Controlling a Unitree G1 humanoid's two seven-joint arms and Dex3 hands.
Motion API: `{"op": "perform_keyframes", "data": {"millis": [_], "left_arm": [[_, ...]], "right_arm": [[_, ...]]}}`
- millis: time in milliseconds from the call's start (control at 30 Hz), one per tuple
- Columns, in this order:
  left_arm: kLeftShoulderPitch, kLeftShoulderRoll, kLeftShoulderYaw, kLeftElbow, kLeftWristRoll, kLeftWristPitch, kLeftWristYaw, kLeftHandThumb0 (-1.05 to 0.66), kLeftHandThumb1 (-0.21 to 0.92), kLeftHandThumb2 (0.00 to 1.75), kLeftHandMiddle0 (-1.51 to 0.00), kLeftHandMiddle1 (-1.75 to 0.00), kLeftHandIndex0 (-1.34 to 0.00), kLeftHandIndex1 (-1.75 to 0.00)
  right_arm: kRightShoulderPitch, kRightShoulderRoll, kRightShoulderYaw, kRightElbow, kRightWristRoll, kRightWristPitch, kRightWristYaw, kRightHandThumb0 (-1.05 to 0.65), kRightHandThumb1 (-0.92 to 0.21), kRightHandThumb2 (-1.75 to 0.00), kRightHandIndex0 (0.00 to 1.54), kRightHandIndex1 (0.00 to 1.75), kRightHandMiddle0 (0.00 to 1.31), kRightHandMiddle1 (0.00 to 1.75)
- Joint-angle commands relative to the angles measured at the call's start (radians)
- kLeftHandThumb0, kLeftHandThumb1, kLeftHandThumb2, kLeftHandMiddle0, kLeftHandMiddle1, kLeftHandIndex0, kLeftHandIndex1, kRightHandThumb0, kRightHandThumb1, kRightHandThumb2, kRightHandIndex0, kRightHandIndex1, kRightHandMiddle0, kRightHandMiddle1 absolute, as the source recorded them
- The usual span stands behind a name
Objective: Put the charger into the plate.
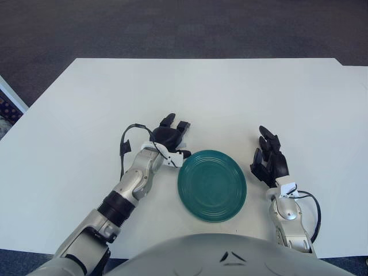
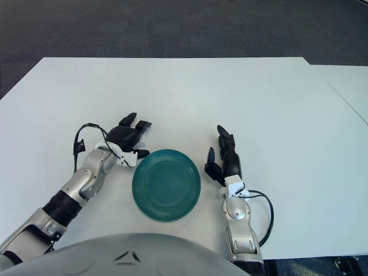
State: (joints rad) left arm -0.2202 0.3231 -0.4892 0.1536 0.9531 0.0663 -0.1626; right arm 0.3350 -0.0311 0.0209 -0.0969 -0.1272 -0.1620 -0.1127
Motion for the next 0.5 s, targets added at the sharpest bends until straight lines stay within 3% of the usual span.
{"op": "perform_keyframes", "data": {"millis": [0, 233, 267, 300, 333, 367, 400, 467], "left_arm": [[0.004, 0.025, 0.006, 0.094, -0.042, -0.033, 0.021, -1.05, 0.92, 0.61, -0.13, -0.02, -0.09, -0.77], [-0.024, 0.035, 0.004, 0.209, -0.070, -0.094, 0.098, -1.05, 0.92, 0.57, -0.29, -0.08, -0.17, -0.86], [-0.027, 0.036, 0.004, 0.228, -0.073, -0.104, 0.110, -1.05, 0.92, 0.56, -0.27, -0.22, -0.18, -0.89], [-0.031, 0.036, 0.006, 0.249, -0.081, -0.114, 0.123, -1.05, 0.92, 0.55, -0.18, -0.55, -0.19, -0.97], [-0.034, 0.036, 0.007, 0.264, -0.086, -0.121, 0.133, -1.05, 0.92, 0.51, -0.12, -0.93, -0.19, -1.15], [-0.036, 0.033, 0.010, 0.275, -0.095, -0.125, 0.139, -1.05, 0.92, 0.49, -0.09, -1.06, -0.19, -1.22], [-0.038, 0.032, 0.011, 0.283, -0.102, -0.128, 0.145, -1.04, 0.92, 0.43, -0.06, -1.31, -0.18, -1.37], [-0.039, 0.024, 0.021, 0.296, -0.124, -0.128, 0.159, -0.97, 0.92, 0.32, -0.06, -1.57, -0.18, -1.56]], "right_arm": [[0.020, 0.000, -0.011, 0.026, 0.015, 0.041, 0.011, -0.69, -0.92, -0.94, 0.23, 0.01, 0.00, 0.52], [0.022, -0.002, -0.020, 0.028, 0.015, 0.030, 0.016, -0.70, -0.92, -0.93, 0.24, 0.01, 0.00, 0.50], [0.022, -0.002, -0.021, 0.029, 0.014, 0.028, 0.016, -0.69, -0.92, -0.93, 0.24, 0.01, 0.00, 0.50], [0.022, -0.003, -0.023, 0.030, 0.014, 0.024, 0.017, -0.69, -0.92, -0.93, 0.24, 0.01, 0.00, 0.50], [0.022, -0.003, -0.025, 0.031, 0.015, 0.021, 0.017, -0.69, -0.92, -0.93, 0.24, 0.01, 0.00, 0.50], [0.022, -0.004, -0.027, 0.032, 0.016, 0.019, 0.019, -0.69, -0.92, -0.93, 0.24, 0.01, 0.00, 0.50], [0.021, -0.004, -0.028, 0.033, 0.016, 0.017, 0.020, -0.69, -0.92, -0.93, 0.24, 0.01, 0.00, 0.50], [0.020, -0.005, -0.032, 0.037, 0.018, 0.013, 0.023, -0.69, -0.92, -0.92, 0.24, 0.01, 0.00, 0.50]]}}
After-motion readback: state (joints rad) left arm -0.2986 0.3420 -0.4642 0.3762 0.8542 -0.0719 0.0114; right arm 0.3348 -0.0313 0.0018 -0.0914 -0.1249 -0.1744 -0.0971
